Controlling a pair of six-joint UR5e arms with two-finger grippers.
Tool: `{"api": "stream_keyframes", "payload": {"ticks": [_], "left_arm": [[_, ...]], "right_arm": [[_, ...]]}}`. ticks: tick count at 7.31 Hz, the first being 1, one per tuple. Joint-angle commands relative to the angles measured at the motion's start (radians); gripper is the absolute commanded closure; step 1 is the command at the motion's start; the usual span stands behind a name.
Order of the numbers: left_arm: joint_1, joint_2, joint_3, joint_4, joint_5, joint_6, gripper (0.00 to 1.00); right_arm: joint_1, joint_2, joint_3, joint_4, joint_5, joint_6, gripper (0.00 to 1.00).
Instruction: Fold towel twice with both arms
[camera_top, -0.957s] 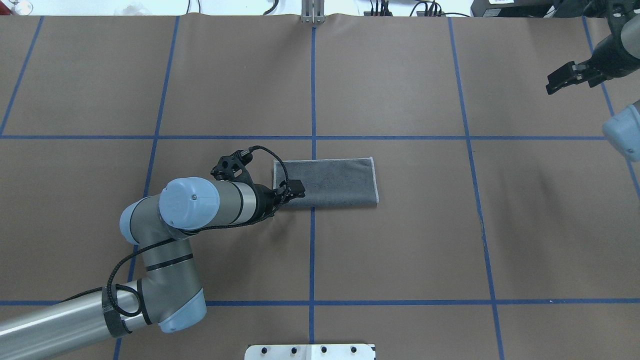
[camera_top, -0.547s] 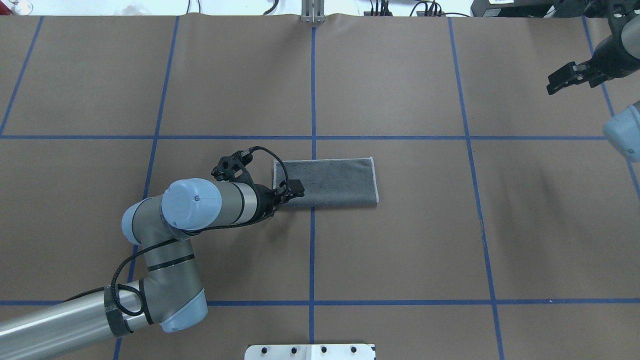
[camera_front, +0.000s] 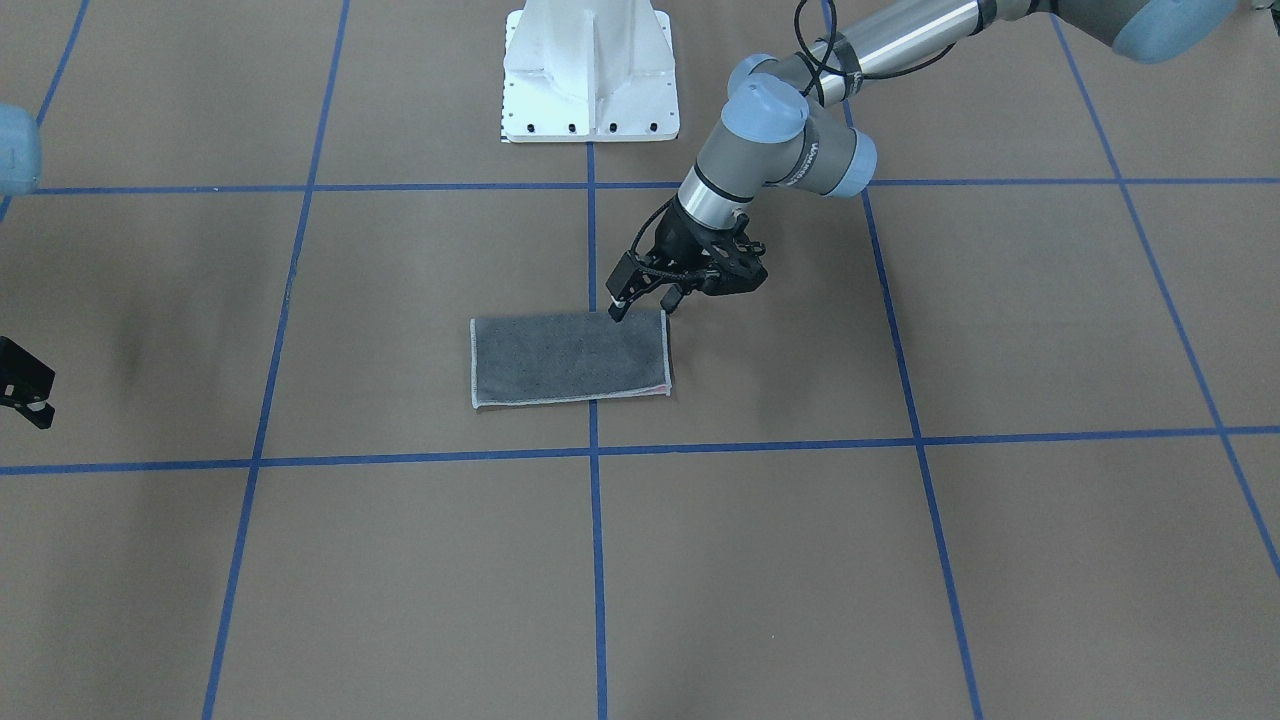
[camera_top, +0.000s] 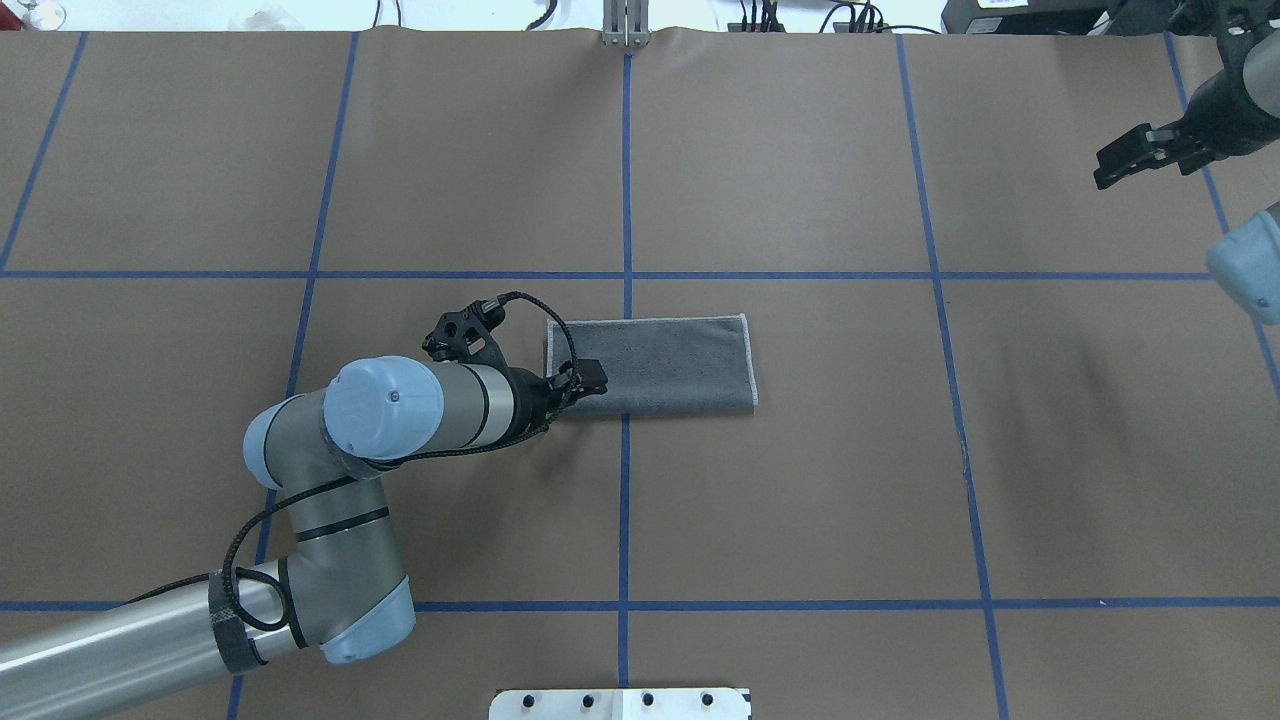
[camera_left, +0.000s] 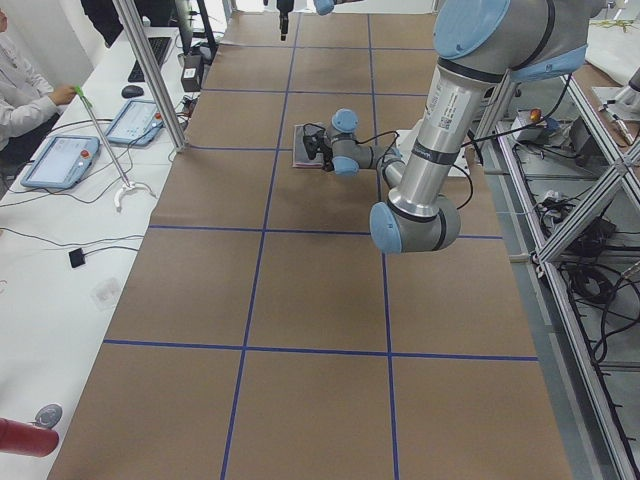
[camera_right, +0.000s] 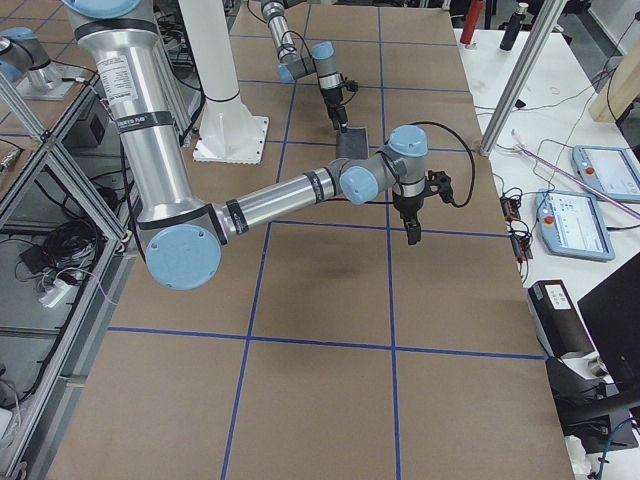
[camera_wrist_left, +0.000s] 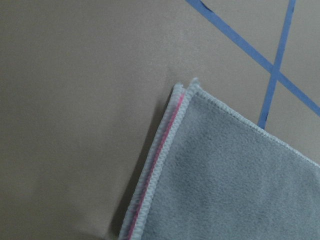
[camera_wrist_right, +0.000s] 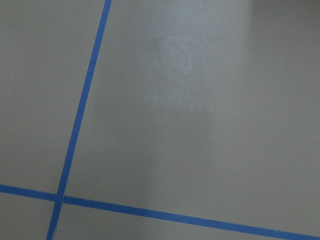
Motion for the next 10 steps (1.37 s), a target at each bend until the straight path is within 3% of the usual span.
{"api": "stream_keyframes", "payload": {"ticks": [1, 6, 9, 10], "left_arm": [[-0.004, 0.003, -0.001, 0.0, -0.001, 0.002, 0.41], [-0.007, 0.008, -0.007, 0.0, -0.001, 0.001, 0.72], [-0.01, 0.012, -0.01, 0.0, -0.001, 0.004, 0.72], [-0.012, 0.012, -0.01, 0.0, -0.001, 0.007, 0.62]], "right_arm": [[0.0, 0.0, 0.0, 0.0, -0.001, 0.0, 0.0], [0.0, 0.002, 0.0, 0.0, -0.003, 0.0, 0.0], [0.0, 0.002, 0.002, 0.0, -0.003, 0.0, 0.0], [0.0, 0.002, 0.002, 0.0, -0.004, 0.0, 0.0]]}}
